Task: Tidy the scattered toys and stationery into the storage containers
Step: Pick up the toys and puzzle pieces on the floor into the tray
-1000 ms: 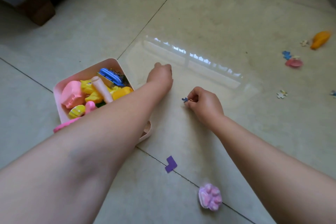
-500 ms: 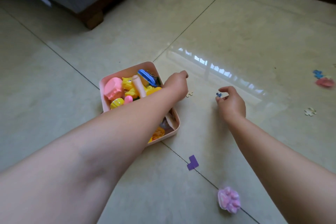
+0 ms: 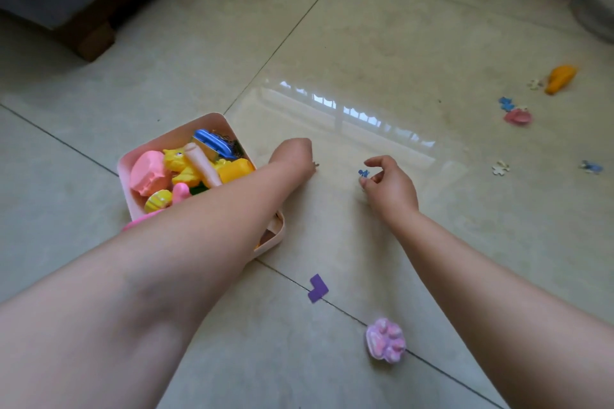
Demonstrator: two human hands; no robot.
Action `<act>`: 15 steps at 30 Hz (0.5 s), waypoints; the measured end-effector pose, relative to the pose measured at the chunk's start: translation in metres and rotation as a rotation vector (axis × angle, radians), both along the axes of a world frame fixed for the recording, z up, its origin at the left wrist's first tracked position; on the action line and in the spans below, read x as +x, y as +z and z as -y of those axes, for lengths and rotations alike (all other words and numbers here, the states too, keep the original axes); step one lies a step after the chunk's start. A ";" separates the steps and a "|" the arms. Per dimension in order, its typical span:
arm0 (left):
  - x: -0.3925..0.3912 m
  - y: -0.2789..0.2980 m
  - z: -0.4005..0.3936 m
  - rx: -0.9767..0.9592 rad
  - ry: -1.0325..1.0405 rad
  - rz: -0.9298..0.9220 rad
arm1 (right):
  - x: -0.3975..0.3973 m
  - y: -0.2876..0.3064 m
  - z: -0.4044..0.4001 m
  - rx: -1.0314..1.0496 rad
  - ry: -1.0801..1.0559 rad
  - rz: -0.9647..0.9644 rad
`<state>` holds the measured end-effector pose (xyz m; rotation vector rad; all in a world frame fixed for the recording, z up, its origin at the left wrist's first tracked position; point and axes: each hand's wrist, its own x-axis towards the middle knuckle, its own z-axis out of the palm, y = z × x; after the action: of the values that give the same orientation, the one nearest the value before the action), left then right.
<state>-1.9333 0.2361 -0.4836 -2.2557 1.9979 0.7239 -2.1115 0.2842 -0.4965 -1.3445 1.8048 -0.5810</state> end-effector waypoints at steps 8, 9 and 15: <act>0.051 0.052 -0.006 -0.285 0.224 -0.156 | 0.075 0.031 0.004 -0.042 0.139 0.238; 0.065 0.060 -0.006 -0.317 0.275 -0.152 | 0.091 0.036 0.007 -0.050 0.180 0.259; 0.141 0.088 -0.022 -0.317 0.435 -0.055 | 0.173 0.073 0.031 -0.111 0.366 0.225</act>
<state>-1.7921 0.2581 -0.3956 -2.9384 1.7618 0.5208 -1.9386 0.2534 -0.4234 -1.5708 1.3217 -0.6104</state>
